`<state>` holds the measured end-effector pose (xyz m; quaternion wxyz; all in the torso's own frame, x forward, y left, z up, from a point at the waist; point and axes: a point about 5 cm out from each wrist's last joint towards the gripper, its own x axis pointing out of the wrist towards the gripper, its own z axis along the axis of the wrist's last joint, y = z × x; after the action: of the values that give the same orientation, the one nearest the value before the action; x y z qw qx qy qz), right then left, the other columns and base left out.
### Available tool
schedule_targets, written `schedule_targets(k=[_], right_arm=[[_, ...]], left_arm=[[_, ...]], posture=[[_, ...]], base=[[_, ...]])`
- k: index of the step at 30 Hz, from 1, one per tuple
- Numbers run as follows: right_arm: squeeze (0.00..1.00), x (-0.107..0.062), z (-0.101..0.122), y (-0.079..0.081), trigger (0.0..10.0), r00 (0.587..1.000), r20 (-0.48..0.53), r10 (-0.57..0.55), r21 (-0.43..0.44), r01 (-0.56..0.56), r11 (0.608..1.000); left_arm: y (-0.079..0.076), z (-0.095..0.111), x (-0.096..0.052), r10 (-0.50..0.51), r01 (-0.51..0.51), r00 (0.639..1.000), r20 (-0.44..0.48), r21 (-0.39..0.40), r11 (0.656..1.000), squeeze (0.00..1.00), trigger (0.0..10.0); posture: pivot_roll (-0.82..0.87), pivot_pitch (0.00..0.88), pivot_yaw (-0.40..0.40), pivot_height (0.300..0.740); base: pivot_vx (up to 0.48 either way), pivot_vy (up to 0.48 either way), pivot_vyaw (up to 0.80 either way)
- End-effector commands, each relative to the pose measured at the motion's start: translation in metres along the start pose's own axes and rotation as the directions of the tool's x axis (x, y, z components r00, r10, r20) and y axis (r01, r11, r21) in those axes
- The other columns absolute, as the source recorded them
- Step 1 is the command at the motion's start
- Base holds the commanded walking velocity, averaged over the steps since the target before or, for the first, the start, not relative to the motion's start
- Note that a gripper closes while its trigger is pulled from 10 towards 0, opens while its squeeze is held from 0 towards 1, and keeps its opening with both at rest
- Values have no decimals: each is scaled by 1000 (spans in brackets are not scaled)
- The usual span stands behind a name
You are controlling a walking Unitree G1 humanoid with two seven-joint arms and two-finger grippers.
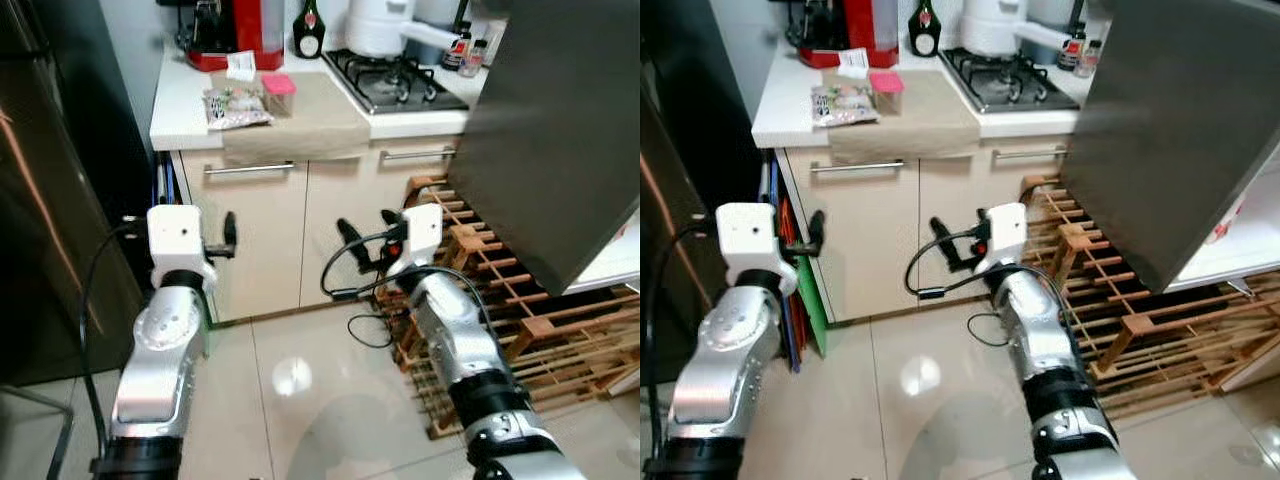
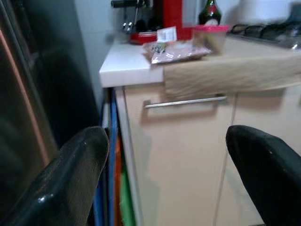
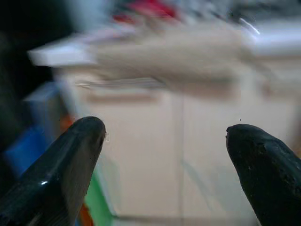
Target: Restocking fridge
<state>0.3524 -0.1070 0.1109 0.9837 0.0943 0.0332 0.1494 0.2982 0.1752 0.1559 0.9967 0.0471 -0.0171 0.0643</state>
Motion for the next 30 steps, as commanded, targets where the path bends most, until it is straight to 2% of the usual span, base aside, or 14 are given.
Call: schedule_targets(k=[1,2,4,5,8,12,15,18,23,25,28,30], right_arm=[[0,-2,-3,-17,10000,991,-42,-124,63,126,990],[0,-3,-3,-21,10000,985,-48,-166,108,170,979],[0,-4,-3,-26,10000,978,-47,-204,124,209,970],[0,-6,3,-29,10000,979,0,-204,83,203,976],[0,-8,7,-28,10000,985,36,-169,57,167,984],[0,-6,10,-19,10000,991,58,-117,7,116,993],[0,-4,13,-9,10000,995,79,-58,-23,60,998],[0,-3,13,-1,10000,996,84,-9,-31,11,999],[20,-4,11,3,10000,996,86,26,-25,-24,999],[24,-5,11,2,10000,996,88,31,-25,-29,999],[118,-8,10,-1,10000,995,87,40,-37,-37,999],[110,-8,9,-3,10000,996,86,32,-36,-29,999]], left_arm=[[-3,-1,3,9,-9,1000,-17,14,1000,0,10000],[-1,-3,5,29,-28,999,-26,14,1000,0,10000],[3,-4,7,52,-52,998,-37,6,999,0,10000],[6,-4,8,69,-68,997,-30,26,997,0,10000],[7,-3,9,59,-59,998,-25,-3,998,0,10000],[7,0,9,56,-56,998,-3,-19,998,0,10000],[5,1,10,53,-53,999,4,6,999,0,10000],[2,-1,10,46,-46,999,-1,2,999,0,10000],[-2,-2,9,24,-25,1000,-10,-44,999,0,10000],[-2,-1,8,27,-27,1000,-1,-43,999,0,10000],[-6,3,7,0,0,999,35,-9,1000,0,10000],[-7,4,7,-9,9,999,42,3,1000,0,10000]], posture=[[-48,0,13,740],[-59,0,24,740],[-68,0,30,740],[-75,0,36,740],[-80,0,43,740],[-77,0,44,740],[-68,0,33,740],[-59,0,22,740],[-49,0,9,740],[-48,0,9,740],[-50,0,7,740],[-50,0,8,740]], base=[[0,0,0],[0,0,0],[0,0,0],[0,0,0],[0,0,0],[307,0,633],[356,0,535],[0,0,508],[0,0,509],[0,0,506],[0,0,504],[0,0,494]])
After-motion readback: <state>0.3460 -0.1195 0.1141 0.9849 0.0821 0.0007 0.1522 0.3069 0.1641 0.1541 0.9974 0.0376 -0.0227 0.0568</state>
